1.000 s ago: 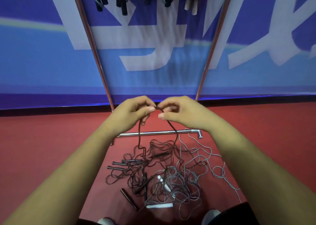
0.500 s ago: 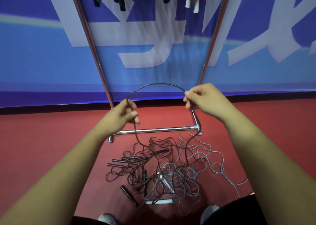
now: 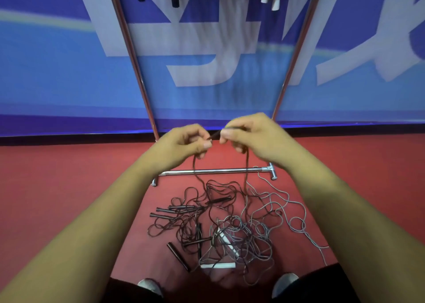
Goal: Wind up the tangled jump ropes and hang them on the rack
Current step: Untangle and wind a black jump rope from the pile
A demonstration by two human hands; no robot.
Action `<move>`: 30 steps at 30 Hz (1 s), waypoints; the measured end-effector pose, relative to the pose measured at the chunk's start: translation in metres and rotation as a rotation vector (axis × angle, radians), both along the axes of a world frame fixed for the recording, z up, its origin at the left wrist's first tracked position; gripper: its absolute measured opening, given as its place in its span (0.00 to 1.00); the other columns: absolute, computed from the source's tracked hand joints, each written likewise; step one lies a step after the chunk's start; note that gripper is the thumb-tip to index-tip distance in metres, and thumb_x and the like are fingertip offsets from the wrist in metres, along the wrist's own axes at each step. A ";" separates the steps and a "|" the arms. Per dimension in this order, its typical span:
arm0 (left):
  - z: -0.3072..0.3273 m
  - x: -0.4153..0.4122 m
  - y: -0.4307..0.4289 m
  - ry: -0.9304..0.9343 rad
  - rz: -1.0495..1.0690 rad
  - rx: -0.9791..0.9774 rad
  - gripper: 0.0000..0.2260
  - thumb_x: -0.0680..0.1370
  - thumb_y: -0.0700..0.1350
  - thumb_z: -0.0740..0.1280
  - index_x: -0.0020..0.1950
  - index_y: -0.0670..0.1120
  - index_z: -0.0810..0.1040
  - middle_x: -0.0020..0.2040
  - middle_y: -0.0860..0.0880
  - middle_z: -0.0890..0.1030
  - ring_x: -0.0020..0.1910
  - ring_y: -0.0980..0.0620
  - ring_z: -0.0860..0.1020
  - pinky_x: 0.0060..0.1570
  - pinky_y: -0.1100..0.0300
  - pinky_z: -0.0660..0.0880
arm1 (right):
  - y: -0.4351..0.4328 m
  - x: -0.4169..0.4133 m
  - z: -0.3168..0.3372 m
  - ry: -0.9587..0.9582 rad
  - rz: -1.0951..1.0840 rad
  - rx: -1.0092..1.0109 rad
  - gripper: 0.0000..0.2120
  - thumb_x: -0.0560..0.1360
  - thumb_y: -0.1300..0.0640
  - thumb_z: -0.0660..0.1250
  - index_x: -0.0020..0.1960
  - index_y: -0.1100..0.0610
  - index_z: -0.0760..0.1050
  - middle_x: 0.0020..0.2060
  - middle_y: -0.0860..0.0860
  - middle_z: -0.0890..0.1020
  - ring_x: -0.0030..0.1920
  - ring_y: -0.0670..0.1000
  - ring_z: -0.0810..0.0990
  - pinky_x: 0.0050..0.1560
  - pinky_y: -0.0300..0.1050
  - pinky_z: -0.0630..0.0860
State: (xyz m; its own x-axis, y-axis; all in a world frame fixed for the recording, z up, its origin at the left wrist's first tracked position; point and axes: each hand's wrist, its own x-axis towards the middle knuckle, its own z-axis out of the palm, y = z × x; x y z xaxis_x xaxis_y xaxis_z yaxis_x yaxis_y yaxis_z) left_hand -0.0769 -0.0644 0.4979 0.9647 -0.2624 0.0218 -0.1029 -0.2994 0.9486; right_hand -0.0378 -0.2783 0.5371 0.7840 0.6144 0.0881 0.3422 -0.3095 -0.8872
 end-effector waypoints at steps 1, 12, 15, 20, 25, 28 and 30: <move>-0.009 0.000 0.003 0.043 -0.060 0.118 0.05 0.79 0.42 0.69 0.49 0.40 0.78 0.37 0.50 0.80 0.37 0.58 0.77 0.44 0.65 0.74 | -0.001 0.001 0.006 0.069 -0.035 0.161 0.11 0.80 0.61 0.64 0.41 0.58 0.80 0.24 0.48 0.71 0.27 0.49 0.69 0.33 0.44 0.68; -0.028 0.004 0.019 0.016 0.182 0.082 0.05 0.83 0.36 0.61 0.49 0.42 0.67 0.31 0.44 0.78 0.35 0.45 0.80 0.44 0.53 0.79 | -0.055 0.036 -0.009 -0.024 -0.499 -0.357 0.11 0.74 0.54 0.73 0.50 0.62 0.80 0.41 0.57 0.82 0.39 0.52 0.79 0.40 0.43 0.73; 0.002 -0.003 -0.001 -0.100 0.095 0.077 0.05 0.83 0.37 0.63 0.48 0.40 0.69 0.29 0.45 0.76 0.31 0.48 0.78 0.40 0.61 0.74 | -0.045 0.024 -0.013 -0.126 -0.262 -0.550 0.46 0.67 0.51 0.80 0.78 0.55 0.60 0.70 0.55 0.70 0.69 0.51 0.71 0.67 0.39 0.65; 0.016 -0.006 -0.015 -0.154 0.066 0.030 0.04 0.81 0.43 0.67 0.47 0.44 0.75 0.29 0.49 0.75 0.30 0.51 0.74 0.40 0.58 0.71 | -0.002 0.002 -0.010 -0.068 0.003 -0.313 0.06 0.76 0.51 0.72 0.52 0.51 0.81 0.44 0.49 0.87 0.41 0.42 0.80 0.49 0.47 0.76; -0.020 -0.001 0.010 0.042 -0.082 0.256 0.03 0.79 0.41 0.71 0.47 0.43 0.79 0.38 0.53 0.79 0.39 0.57 0.76 0.47 0.61 0.73 | -0.001 0.002 0.005 -0.044 -0.105 0.105 0.11 0.80 0.60 0.65 0.41 0.56 0.80 0.25 0.54 0.78 0.27 0.47 0.71 0.34 0.40 0.69; -0.066 0.001 0.031 0.305 -0.134 0.529 0.06 0.81 0.43 0.67 0.46 0.51 0.79 0.43 0.56 0.82 0.43 0.61 0.78 0.52 0.60 0.70 | -0.012 0.013 0.011 -0.034 -0.294 0.413 0.11 0.79 0.59 0.65 0.38 0.57 0.79 0.23 0.51 0.72 0.26 0.46 0.71 0.35 0.38 0.69; -0.079 -0.001 0.039 0.342 -0.061 0.569 0.07 0.83 0.44 0.65 0.46 0.50 0.79 0.41 0.57 0.80 0.37 0.69 0.76 0.45 0.65 0.70 | -0.021 0.020 0.009 -0.013 -0.392 0.494 0.12 0.80 0.61 0.64 0.38 0.58 0.78 0.25 0.54 0.69 0.25 0.47 0.71 0.35 0.39 0.71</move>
State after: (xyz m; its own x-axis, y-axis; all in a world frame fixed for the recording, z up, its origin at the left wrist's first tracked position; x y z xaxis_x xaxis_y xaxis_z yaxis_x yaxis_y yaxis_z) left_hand -0.0779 -0.0256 0.4194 0.8756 -0.1967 -0.4412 0.1434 -0.7664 0.6261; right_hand -0.0176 -0.2996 0.5462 0.9397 0.1659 0.2990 0.2981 0.0308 -0.9540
